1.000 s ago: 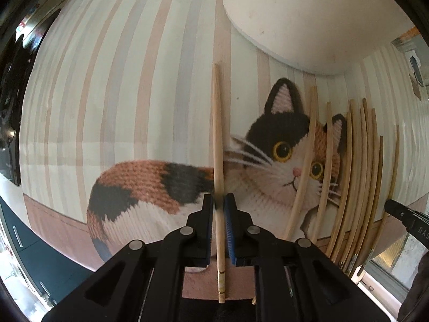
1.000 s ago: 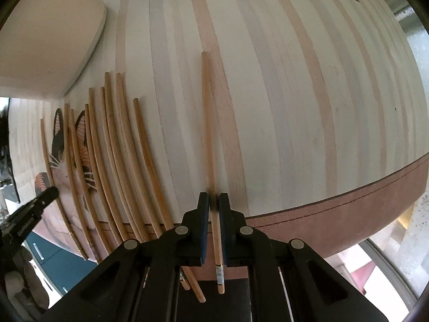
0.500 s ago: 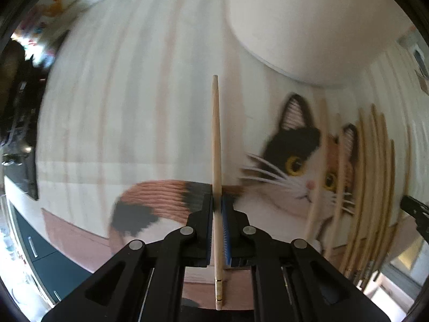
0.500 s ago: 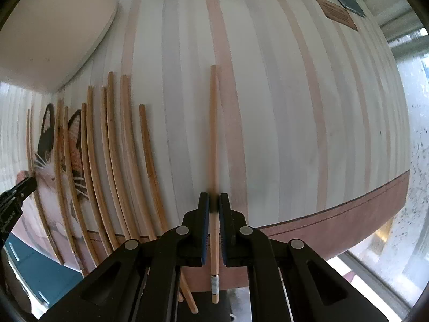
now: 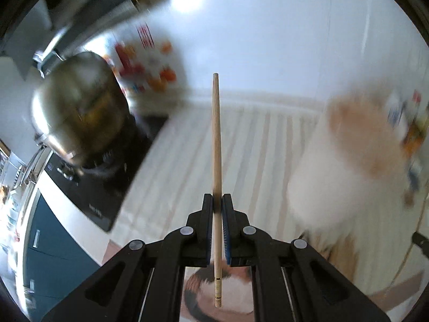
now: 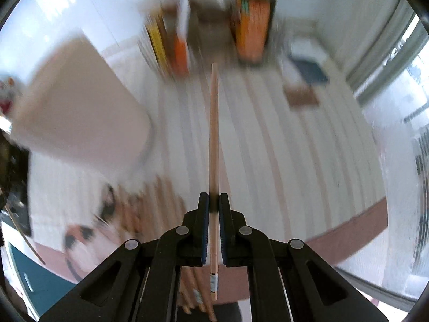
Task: Organize utensils
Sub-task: 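Lift the left gripper's chopstick into the cream holder while the right gripper inserts its chopstick too, then open both grippers to release the chopsticks into the cream holder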
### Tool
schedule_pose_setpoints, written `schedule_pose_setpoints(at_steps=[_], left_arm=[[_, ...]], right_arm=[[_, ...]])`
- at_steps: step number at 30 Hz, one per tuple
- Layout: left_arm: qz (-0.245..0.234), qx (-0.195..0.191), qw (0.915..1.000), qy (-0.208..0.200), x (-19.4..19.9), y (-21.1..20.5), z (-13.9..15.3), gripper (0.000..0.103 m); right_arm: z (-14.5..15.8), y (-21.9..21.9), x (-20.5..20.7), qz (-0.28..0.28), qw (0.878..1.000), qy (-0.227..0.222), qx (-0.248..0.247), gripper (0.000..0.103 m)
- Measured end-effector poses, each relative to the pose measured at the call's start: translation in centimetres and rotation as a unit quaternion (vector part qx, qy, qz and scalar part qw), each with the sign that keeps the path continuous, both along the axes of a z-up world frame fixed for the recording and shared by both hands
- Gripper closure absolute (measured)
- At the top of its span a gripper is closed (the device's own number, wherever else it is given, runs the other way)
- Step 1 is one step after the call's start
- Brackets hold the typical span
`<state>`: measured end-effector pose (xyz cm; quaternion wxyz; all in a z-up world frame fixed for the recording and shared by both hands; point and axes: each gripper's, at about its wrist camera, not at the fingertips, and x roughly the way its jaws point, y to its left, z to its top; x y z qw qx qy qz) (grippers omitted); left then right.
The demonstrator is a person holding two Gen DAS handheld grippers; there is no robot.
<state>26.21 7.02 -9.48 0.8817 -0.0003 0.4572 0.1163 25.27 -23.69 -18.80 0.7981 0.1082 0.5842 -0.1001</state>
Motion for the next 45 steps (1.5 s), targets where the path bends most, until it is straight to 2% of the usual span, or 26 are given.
schedule_pose_setpoints(at_steps=[2, 3, 7, 8, 12, 14, 18, 24, 28, 31, 37, 45], left_arm=[[0.008, -0.026, 0.9986, -0.046, 0.4, -0.2, 3.9, 0.099], [0.011, -0.036, 0.9975, -0.06, 0.5, -0.3, 4.8, 0.099], [0.015, -0.1, 0.9871, -0.124, 1.7, -0.4, 11.0, 0.099], [0.014, -0.12, 0.9833, -0.136, 2.2, -0.4, 12.3, 0.099], [0.008, -0.17, 0.9696, -0.176, 4.3, -0.5, 14.7, 0.099], [0.006, -0.194, 0.9624, -0.19, 5.6, -0.8, 14.7, 0.099], [0.0, -0.231, 0.9556, -0.183, 7.9, -1.8, 12.8, 0.099], [0.0, -0.244, 0.9544, -0.171, 10.3, -3.5, 8.9, 0.099], [-0.001, -0.256, 0.9527, -0.163, 12.2, -3.5, 6.4, 0.099], [-0.005, -0.243, 0.956, -0.164, 13.1, -4.1, 5.4, 0.099], [-0.026, -0.192, 0.9678, -0.161, 13.6, -5.3, 4.0, 0.099], [-0.037, -0.174, 0.9728, -0.148, 13.8, -5.3, 3.0, 0.098]], right_arm=[[3.0, -0.8, 1.2, 0.0, 0.999, -0.045, 0.01, 0.096], [4.4, -0.8, 1.8, -0.001, 0.998, -0.062, 0.016, 0.096], [11.1, 0.0, 4.7, -0.006, 0.988, -0.148, 0.039, 0.096], [11.7, 0.1, 5.0, -0.009, 0.986, -0.16, 0.044, 0.096], [15.5, 0.0, 8.6, -0.039, 0.969, -0.222, 0.099, 0.096], [16.4, -0.2, 9.7, -0.064, 0.959, -0.243, 0.128, 0.096], [16.2, -0.5, 11.9, -0.105, 0.947, -0.262, 0.154, 0.096], [14.3, 0.4, 14.0, -0.119, 0.944, -0.28, 0.132, 0.096], [12.6, 0.5, 14.8, -0.117, 0.945, -0.275, 0.133, 0.096], [11.4, 0.8, 15.2, -0.111, 0.947, -0.273, 0.126, 0.096], [10.6, 1.1, 15.4, -0.096, 0.95, -0.271, 0.123, 0.096], [9.9, 1.9, 15.1, -0.083, 0.952, -0.264, 0.129, 0.095]])
